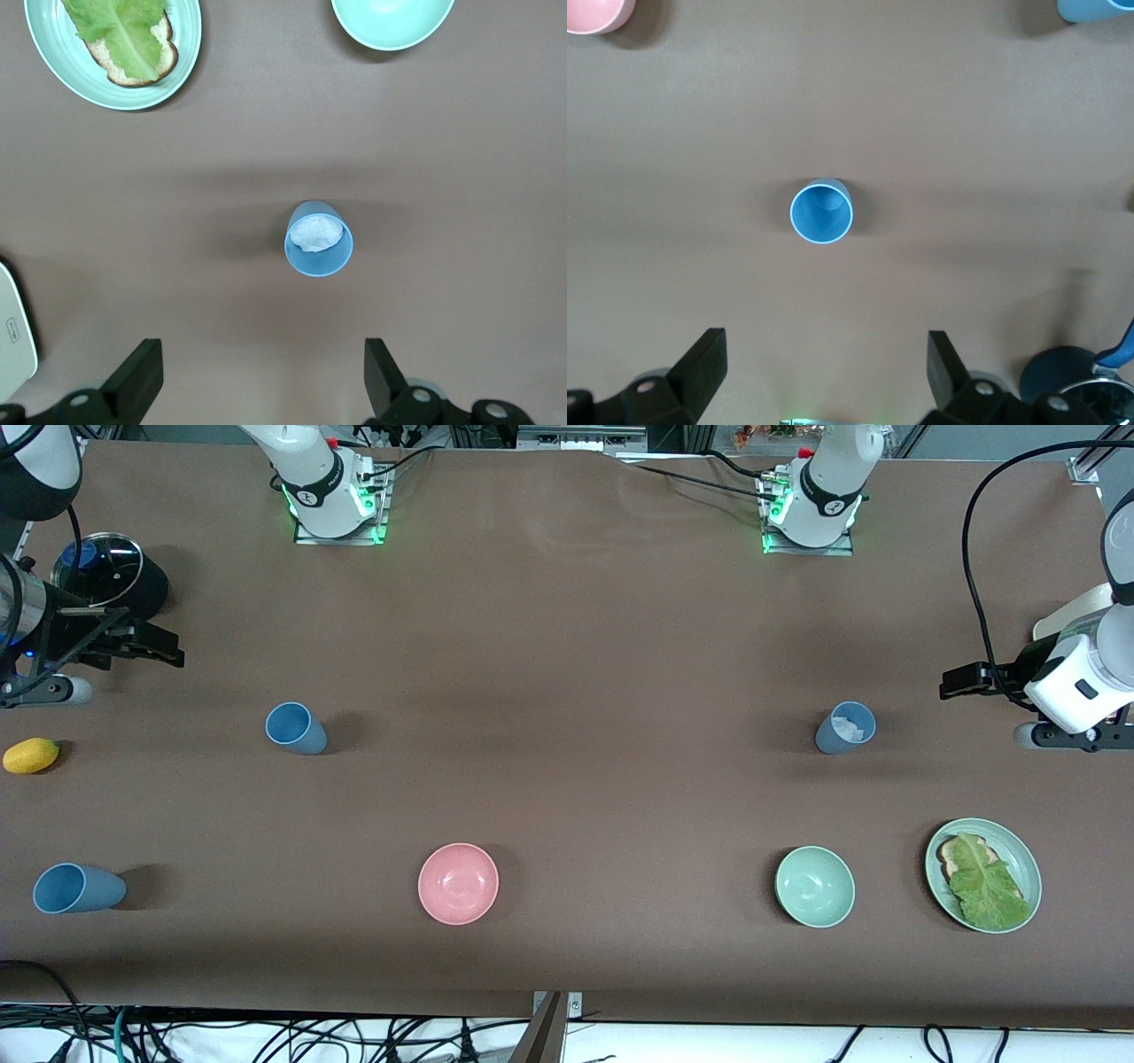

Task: Stack blue cups with both arms
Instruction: 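Lower both grippers toward the blue cup in front of each arm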

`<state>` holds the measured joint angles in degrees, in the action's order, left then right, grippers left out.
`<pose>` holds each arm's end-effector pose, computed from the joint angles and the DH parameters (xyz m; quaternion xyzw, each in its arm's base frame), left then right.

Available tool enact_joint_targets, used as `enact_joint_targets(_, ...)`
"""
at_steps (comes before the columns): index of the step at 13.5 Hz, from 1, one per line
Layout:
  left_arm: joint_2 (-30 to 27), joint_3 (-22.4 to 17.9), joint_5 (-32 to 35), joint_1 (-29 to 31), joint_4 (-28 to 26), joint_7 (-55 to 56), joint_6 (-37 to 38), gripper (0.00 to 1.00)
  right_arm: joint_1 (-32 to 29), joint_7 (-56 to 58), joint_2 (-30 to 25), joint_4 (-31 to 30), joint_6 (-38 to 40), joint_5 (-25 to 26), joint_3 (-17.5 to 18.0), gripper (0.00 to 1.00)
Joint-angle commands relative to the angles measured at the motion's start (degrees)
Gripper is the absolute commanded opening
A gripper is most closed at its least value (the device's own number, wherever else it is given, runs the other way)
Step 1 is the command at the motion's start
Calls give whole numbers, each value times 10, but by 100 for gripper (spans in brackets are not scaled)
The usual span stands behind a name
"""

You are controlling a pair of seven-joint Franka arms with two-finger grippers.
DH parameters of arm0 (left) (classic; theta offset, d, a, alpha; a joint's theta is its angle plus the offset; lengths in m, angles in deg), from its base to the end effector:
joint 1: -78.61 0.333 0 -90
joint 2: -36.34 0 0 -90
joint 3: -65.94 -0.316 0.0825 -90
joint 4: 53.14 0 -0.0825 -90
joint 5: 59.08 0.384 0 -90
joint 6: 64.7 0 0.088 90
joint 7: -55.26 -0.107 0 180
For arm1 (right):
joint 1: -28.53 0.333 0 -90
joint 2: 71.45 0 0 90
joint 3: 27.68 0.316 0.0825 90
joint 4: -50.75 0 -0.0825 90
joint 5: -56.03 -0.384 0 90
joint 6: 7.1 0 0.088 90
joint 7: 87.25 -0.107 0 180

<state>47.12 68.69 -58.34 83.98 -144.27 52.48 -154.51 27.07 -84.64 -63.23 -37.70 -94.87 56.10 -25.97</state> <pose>0.5957 0.0307 0.5065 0.9944 -0.0021 -0.1053 0.0030 0.5882 0.0013 0.5520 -0.9967 -0.0249 0.0775 0.0031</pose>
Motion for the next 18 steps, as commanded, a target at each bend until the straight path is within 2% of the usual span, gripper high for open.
enact_joint_targets(1, 1, 0, 11, 0, 0, -13, -1, 100, -6, 13, 37, 18, -7, -2, 2, 100)
enact_joint_targets(3, 2, 0, 11, 1, 0, -13, -2, 100, -3, 7, 60, 18, -13, 2, 4, 100)
enact_joint_targets(5, 6, 1, 10, 1, -29, -13, -49, 100, -18, 18, 83, 22, -13, -26, 2, 100)
enact_joint_targets(10, 2, 1, 10, 18, -193, -37, -244, 100, -28, 35, 101, 6, -33, -27, 3, 100)
enact_joint_targets(14, -18, 1, 10, 36, -312, -62, -363, 100, -28, 35, 90, -84, -106, -23, 3, 100)
enact_joint_targets(18, -17, 2, 9, 35, -370, -62, -419, 100, -28, 35, 86, -200, -246, -9, 2, 100)
